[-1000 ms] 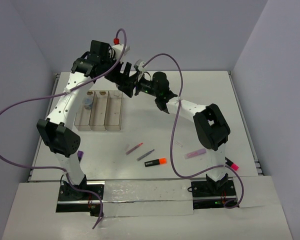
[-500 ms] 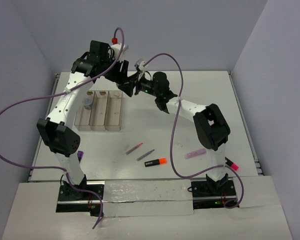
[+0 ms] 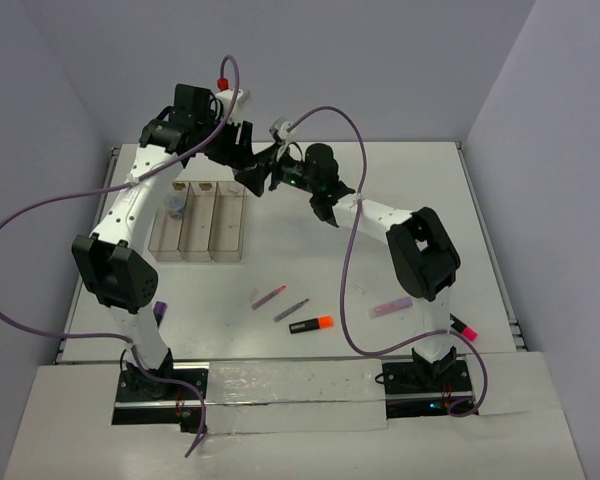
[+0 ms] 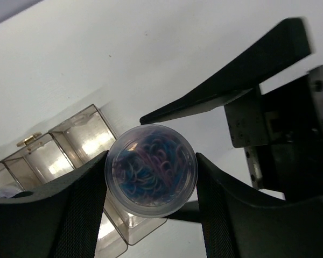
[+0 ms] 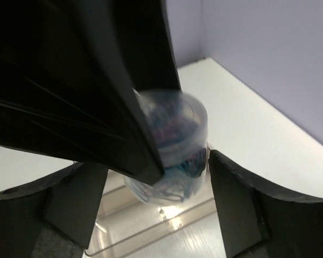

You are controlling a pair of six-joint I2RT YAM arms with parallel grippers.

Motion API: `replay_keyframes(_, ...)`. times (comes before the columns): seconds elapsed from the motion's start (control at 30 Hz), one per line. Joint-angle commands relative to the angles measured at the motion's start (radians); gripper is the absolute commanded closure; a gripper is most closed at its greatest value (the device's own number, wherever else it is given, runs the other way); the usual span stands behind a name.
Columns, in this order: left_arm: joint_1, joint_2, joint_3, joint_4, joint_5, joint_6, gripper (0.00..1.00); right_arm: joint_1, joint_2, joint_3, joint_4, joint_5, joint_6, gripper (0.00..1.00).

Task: Sort the stationery into containers
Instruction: Place the stationery in the storage box.

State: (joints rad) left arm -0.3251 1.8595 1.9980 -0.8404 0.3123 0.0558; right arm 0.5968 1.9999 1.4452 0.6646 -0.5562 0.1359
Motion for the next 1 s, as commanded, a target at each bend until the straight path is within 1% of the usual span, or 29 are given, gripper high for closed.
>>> replay_keyframes(0.0, 0.042, -0.014, -0.067, 0.06, 0.048, -0.044, 1.0, 0.005, -0.065, 0.023, 0.142, -0.036, -0.01, 0.03)
replay_keyframes(0.03, 0.049, -0.021, -0.082, 0.076, 0.035, -0.042, 1.0, 0.004, -0.067, 0.024, 0.13, -0.039, -0.013, 0.0)
replay_keyframes(0.17, 0.104, -0.037, -0.127, 0.113, -0.013, -0.042, 1.0, -0.002, -0.084, 0.022, 0.075, -0.06, -0.049, 0.0)
replay_keyframes(0.23, 0.159, -0.042, -0.156, 0.118, -0.015, -0.047, 1.0, -0.002, -0.102, -0.003, 0.067, -0.063, -0.056, 0.0)
replay_keyframes(0.3, 0.187, -0.065, -0.195, 0.128, -0.06, -0.047, 1.0, -0.004, -0.124, -0.041, 0.062, -0.062, -0.065, 0.0)
replay_keyframes(0.43, 0.262, -0.148, -0.336, 0.166, -0.122, -0.047, 1.0, -0.005, -0.199, -0.119, 0.058, -0.033, -0.094, 0.0)
replay_keyframes(0.53, 0.314, -0.202, -0.484, 0.192, -0.172, -0.048, 1.0, -0.005, -0.277, -0.213, 0.058, 0.023, -0.105, 0.0)
replay_keyframes(0.67, 0.354, -0.242, -0.593, 0.241, -0.209, -0.061, 1.0, -0.009, -0.333, -0.286, 0.058, 0.066, -0.116, 0.0)
replay_keyframes(0.7, 0.359, -0.248, -0.607, 0.251, -0.217, -0.09, 1.0, -0.014, -0.341, -0.298, 0.058, 0.071, -0.117, 0.0)
replay_keyframes(0.77, 0.369, -0.247, -0.637, 0.282, -0.236, -0.103, 1.0, -0.03, -0.352, -0.32, 0.058, 0.08, -0.099, 0.0)
replay_keyframes(0.9, 0.385, -0.23, -0.674, 0.323, -0.273, -0.1, 1.0, -0.066, -0.362, -0.335, 0.046, 0.082, -0.052, 0.0)
replay_keyframes(0.97, 0.387, -0.225, -0.701, 0.347, -0.294, -0.095, 1.0, -0.071, -0.383, -0.355, 0.044, 0.098, -0.06, 0.0)
